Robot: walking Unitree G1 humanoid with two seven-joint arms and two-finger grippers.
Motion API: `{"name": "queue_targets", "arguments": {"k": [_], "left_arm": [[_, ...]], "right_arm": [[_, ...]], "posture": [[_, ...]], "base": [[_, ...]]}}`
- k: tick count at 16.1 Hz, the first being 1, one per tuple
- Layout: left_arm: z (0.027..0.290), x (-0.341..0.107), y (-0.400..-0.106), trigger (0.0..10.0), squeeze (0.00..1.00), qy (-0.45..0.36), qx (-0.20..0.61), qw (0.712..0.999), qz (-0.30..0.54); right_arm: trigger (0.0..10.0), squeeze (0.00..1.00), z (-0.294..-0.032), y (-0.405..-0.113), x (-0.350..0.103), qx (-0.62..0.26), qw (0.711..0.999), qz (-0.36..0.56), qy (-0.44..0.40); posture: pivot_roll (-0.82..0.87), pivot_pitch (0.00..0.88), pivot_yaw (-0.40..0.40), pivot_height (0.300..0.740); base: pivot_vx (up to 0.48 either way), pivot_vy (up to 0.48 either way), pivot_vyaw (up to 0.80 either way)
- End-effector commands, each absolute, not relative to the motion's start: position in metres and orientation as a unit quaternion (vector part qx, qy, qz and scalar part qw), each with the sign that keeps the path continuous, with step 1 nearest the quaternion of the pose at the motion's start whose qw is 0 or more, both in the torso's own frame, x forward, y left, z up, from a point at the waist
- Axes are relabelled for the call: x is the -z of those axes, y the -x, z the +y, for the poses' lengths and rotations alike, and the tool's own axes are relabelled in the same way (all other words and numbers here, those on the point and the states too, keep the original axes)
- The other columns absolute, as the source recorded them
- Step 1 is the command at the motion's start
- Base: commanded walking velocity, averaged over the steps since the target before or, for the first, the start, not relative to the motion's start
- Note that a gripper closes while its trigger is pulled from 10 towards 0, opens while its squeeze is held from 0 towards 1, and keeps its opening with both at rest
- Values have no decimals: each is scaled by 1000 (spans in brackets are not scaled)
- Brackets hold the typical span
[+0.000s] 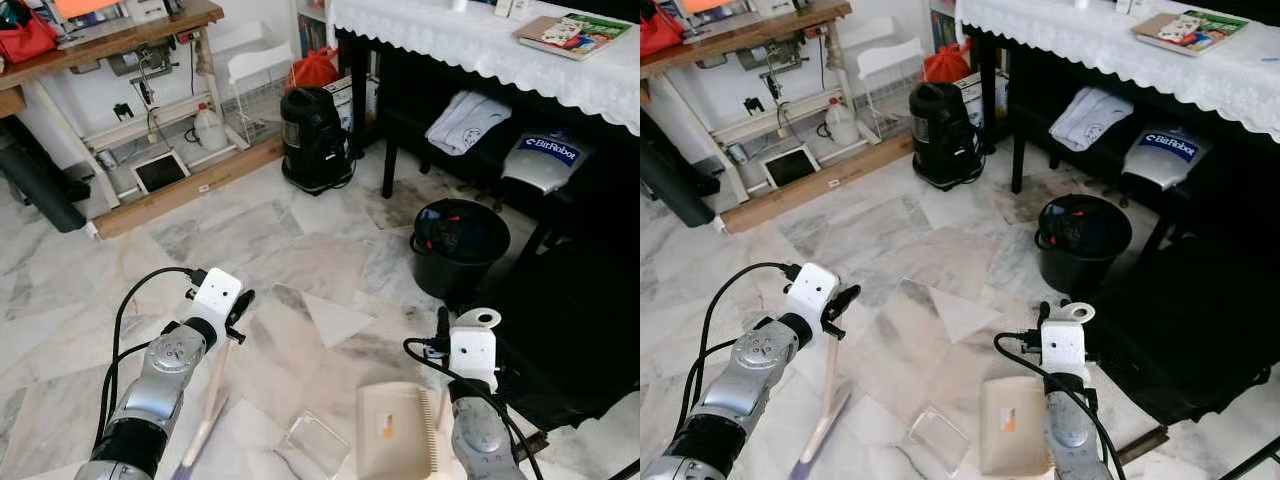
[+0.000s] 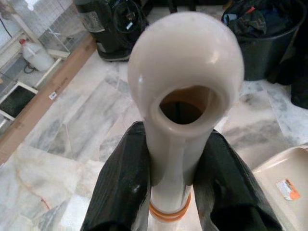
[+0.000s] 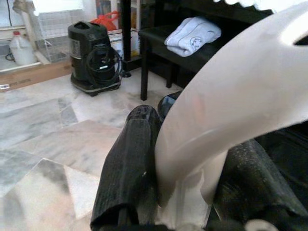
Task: Sweep floor
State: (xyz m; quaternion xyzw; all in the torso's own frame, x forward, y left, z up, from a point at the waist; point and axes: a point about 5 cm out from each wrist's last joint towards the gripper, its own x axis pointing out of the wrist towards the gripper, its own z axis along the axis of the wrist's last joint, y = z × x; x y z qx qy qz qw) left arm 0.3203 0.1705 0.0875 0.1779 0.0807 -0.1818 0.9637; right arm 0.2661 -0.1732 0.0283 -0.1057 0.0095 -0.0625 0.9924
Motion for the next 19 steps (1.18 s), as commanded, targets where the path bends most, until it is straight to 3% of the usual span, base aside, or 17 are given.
{"name": "queue_targets", "arguments": {"k": [1,9,15,19], "left_arm": [[173,-87,-322,10000,0,-189,186,960,95],[175,-82,-326,10000,0,-53,176,968,170],[170,-91,-338,10000,0,69,137,977,146],[168,-93,-340,10000,0,175,142,963,150]], "right_arm": [[10000,0,-165,-263,-21,47,994,25,95],[10000,0,-165,-263,-15,35,995,43,78],[10000,0,-164,-263,-15,31,996,45,76],[10000,0,-165,-263,-15,31,996,44,75]], "posture": [[-42,79,113,740],[-40,81,114,740],[-47,81,112,740],[-53,86,110,740]], "base": [[0,0,0],[0,0,0],[0,0,0],[0,0,0]]}}
